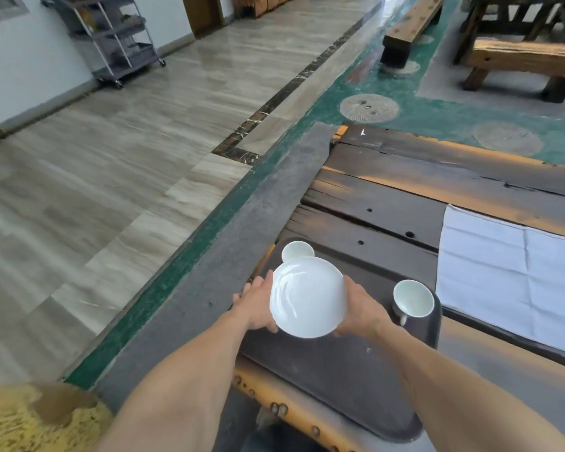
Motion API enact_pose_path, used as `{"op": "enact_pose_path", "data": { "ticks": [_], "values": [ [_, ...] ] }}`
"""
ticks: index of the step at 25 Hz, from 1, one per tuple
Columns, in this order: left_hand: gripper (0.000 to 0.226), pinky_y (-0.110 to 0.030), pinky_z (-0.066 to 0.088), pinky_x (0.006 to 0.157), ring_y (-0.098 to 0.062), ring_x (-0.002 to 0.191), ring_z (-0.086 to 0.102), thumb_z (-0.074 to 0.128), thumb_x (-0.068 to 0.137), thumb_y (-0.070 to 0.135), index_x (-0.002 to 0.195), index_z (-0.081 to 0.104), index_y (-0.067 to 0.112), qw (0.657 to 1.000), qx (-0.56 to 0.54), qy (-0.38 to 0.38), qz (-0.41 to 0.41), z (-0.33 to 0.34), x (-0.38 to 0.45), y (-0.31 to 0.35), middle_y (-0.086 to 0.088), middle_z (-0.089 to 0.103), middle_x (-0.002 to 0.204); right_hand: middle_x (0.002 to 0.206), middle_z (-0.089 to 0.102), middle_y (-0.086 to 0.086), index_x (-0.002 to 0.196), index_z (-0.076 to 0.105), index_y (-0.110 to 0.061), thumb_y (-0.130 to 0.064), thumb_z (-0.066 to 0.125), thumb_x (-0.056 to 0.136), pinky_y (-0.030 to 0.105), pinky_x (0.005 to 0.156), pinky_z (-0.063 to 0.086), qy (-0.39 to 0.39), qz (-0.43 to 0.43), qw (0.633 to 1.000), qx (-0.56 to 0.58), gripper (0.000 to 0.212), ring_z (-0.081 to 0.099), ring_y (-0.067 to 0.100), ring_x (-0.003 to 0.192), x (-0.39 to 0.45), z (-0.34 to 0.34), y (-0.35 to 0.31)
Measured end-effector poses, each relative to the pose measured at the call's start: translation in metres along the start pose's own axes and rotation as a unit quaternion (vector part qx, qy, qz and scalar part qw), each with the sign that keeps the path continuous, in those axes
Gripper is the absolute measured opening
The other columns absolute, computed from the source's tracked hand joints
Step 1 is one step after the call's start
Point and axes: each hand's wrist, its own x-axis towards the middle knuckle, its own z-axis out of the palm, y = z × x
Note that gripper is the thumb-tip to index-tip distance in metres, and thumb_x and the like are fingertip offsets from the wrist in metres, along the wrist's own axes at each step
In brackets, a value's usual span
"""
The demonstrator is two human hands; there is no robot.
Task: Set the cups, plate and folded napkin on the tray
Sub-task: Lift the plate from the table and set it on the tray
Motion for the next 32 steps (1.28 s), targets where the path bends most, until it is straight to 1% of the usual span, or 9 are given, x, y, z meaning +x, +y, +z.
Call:
{"op": "enact_pose_path", "data": {
  "ticks": [4,7,9,11,16,22,25,28,32],
  "values": [
    [0.123,-0.052,0.031,0.099,-0.033,0.129,0.032,0.087,0.056,0.029,0.149,0.006,0.034,1.0,0.008,-0.018,-0.007,0.024,-0.008,-0.034,-0.005,0.034,0.139,0.092,0.06,-0.017,0.116,0.035,-0.04,-0.028,0.072,0.039,0.039,0.063,0.058,-0.019,0.025,0.999,0.015,0.087,0.065,0.012,0.078,-0.006,0.042,-0.007],
    [0.129,-0.051,0.03,0.102,-0.032,0.133,0.029,0.086,0.058,0.029,0.152,-0.002,0.033,0.999,0.018,-0.03,-0.006,0.038,-0.007,-0.052,-0.004,0.03,0.143,0.099,0.06,-0.016,0.12,0.036,-0.04,-0.029,0.075,0.041,0.043,0.068,0.059,-0.03,0.038,0.998,0.032,0.089,0.065,0.014,0.084,-0.008,0.062,-0.014],
    [0.131,-0.051,0.029,0.103,-0.032,0.133,0.027,0.085,0.059,0.03,0.153,-0.005,0.03,0.999,0.028,-0.038,-0.003,0.044,-0.002,-0.061,-0.004,0.028,0.144,0.108,0.057,-0.015,0.125,0.033,-0.038,-0.028,0.077,0.044,0.044,0.073,0.058,-0.032,0.05,0.997,0.041,0.093,0.063,0.017,0.091,-0.008,0.072,-0.019],
    [0.13,-0.051,0.029,0.104,-0.031,0.132,0.025,0.084,0.061,0.028,0.154,-0.007,0.025,0.998,0.035,-0.042,0.005,0.047,0.003,-0.067,-0.004,0.026,0.146,0.111,0.053,-0.013,0.127,0.031,-0.035,-0.026,0.077,0.048,0.044,0.075,0.058,-0.033,0.067,0.996,0.046,0.093,0.062,0.019,0.093,-0.007,0.08,-0.022],
    [0.117,-0.048,0.03,0.102,-0.032,0.127,0.026,0.074,0.067,0.022,0.154,-0.004,0.021,0.997,0.058,-0.04,0.032,0.051,0.016,-0.078,-0.006,0.028,0.142,0.111,0.052,-0.014,0.128,0.03,-0.035,-0.023,0.073,0.05,0.044,0.075,0.057,-0.03,0.106,0.991,0.077,0.09,0.061,0.019,0.092,-0.002,0.097,-0.028],
    [0.096,-0.046,0.029,0.103,-0.031,0.122,0.025,0.058,0.074,0.025,0.152,0.002,0.022,0.996,0.052,-0.03,0.07,0.049,0.032,-0.083,-0.007,0.032,0.14,0.114,0.055,-0.014,0.128,0.033,-0.034,-0.022,0.072,0.053,0.044,0.078,0.057,-0.007,0.145,0.984,0.106,0.085,0.062,0.02,0.094,0.002,0.108,-0.032],
    [0.091,-0.045,0.028,0.103,-0.03,0.121,0.025,0.059,0.078,0.026,0.151,0.006,0.019,0.993,0.073,-0.02,0.089,0.05,0.039,-0.087,-0.006,0.033,0.139,0.115,0.055,-0.013,0.128,0.033,-0.034,-0.022,0.071,0.054,0.043,0.078,0.056,-0.002,0.158,0.98,0.119,0.084,0.061,0.021,0.095,0.005,0.112,-0.035],
    [0.088,-0.045,0.027,0.105,-0.029,0.123,0.024,0.06,0.083,0.034,0.152,0.006,0.018,0.991,0.083,-0.018,0.103,0.052,0.043,-0.091,-0.006,0.032,0.14,0.114,0.056,-0.013,0.128,0.033,-0.033,-0.024,0.068,0.055,0.041,0.077,0.055,0.004,0.17,0.978,0.123,0.081,0.061,0.021,0.093,0.006,0.118,-0.038],
    [0.086,-0.046,0.026,0.107,-0.029,0.123,0.025,0.059,0.087,0.036,0.152,0.005,0.017,0.989,0.094,-0.014,0.116,0.053,0.046,-0.093,-0.006,0.031,0.141,0.109,0.056,-0.014,0.125,0.034,-0.034,-0.027,0.067,0.056,0.039,0.076,0.054,0.018,0.189,0.973,0.134,0.077,0.061,0.021,0.09,0.005,0.124,-0.041]
  ]
}}
